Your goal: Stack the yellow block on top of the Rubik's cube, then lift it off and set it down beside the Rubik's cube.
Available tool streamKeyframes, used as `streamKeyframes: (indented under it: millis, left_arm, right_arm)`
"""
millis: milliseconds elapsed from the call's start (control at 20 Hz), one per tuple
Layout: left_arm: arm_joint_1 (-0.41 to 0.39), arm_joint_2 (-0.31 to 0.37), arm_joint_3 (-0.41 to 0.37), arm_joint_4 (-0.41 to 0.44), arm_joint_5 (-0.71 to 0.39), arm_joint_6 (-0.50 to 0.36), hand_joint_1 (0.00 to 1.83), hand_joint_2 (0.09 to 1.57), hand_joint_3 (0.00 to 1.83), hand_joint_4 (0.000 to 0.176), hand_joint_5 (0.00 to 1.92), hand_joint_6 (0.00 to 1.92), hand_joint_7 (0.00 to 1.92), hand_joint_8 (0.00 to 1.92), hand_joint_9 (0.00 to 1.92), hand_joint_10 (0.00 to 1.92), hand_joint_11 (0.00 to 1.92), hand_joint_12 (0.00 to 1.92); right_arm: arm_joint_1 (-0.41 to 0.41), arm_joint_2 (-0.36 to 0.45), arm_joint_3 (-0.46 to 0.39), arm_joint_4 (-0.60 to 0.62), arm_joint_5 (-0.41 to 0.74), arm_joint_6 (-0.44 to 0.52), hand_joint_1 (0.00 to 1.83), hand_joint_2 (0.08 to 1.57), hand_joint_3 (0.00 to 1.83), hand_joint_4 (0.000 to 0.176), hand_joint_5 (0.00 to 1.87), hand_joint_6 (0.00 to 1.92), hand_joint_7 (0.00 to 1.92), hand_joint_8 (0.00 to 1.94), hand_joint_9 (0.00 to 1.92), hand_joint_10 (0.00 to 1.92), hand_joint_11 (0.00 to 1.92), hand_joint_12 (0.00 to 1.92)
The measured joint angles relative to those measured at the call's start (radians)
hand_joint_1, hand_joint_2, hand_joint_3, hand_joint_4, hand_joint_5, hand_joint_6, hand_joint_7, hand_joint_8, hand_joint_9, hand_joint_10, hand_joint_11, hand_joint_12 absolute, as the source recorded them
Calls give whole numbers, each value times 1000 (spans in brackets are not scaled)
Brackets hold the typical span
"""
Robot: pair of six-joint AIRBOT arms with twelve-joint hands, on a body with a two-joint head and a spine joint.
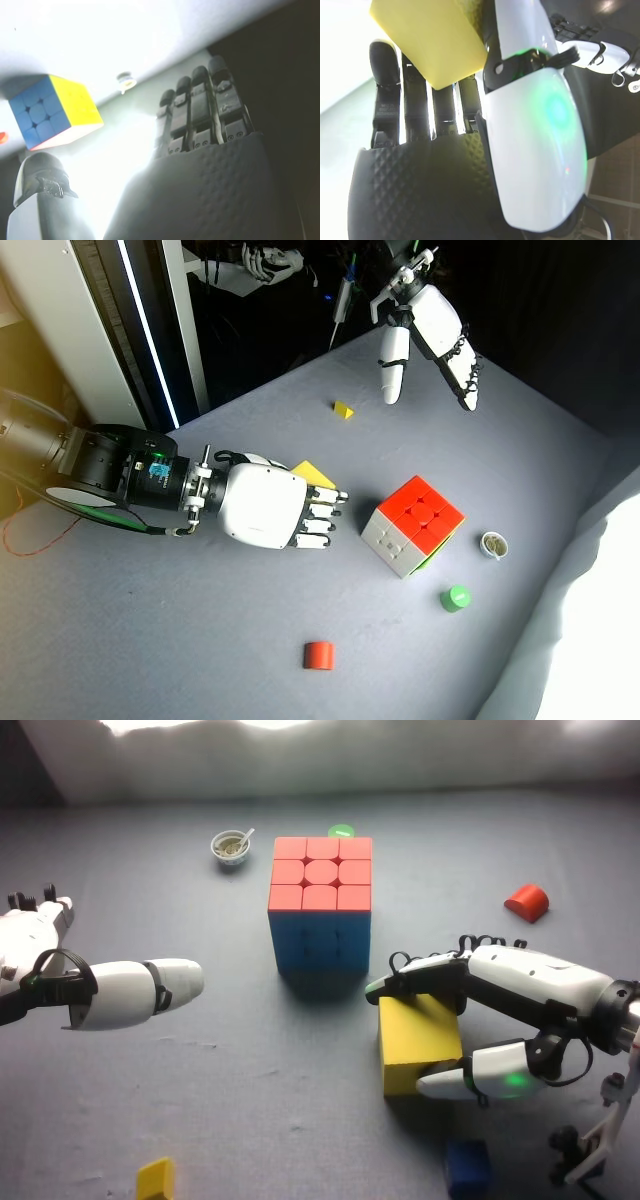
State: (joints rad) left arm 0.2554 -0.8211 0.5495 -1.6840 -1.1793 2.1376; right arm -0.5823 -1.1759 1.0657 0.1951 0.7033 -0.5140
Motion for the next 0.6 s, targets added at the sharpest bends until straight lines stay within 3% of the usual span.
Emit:
streamKeyframes:
  millis: [100,200,300,450,550,600]
  left_arm:
    - [0,0,0,2,0,0,89,905,0,0,24,1,83,4,98,4,0,305]
    - [0,0,0,0,0,0,89,902,0,0,66,7,136,11,144,11,0,377]
    - [0,0,0,3,0,0,81,900,0,0,42,0,105,1,109,0,0,303]
    - [0,0,0,2,0,0,95,906,1,0,53,1,111,2,118,1,0,347]
    - [0,0,0,1,0,0,69,918,4,0,6,0,73,1,78,1,0,233]
    - [0,0,0,1,0,0,89,906,1,0,58,3,118,1,125,2,0,366]
  right_arm:
    - [-3,-1,0,0,5,0,1335,1245,0,0,616,1332,833,1371,657,1602,291,1798]
    - [-3,-1,0,0,5,0,1330,1249,0,0,628,1343,827,1385,632,1619,249,1844]
    - [-3,-1,0,0,5,0,1334,1246,1,0,625,1344,834,1374,641,1606,261,1829]
    - [-3,-1,0,0,5,0,1332,1249,1,0,619,1337,826,1394,638,1617,269,1833]
    - [-3,-1,0,0,5,1,1334,1246,0,0,627,1334,834,1384,640,1604,260,1827]
    - [-3,-1,0,0,5,0,1335,1240,0,0,648,1310,833,1380,655,1589,291,1818]
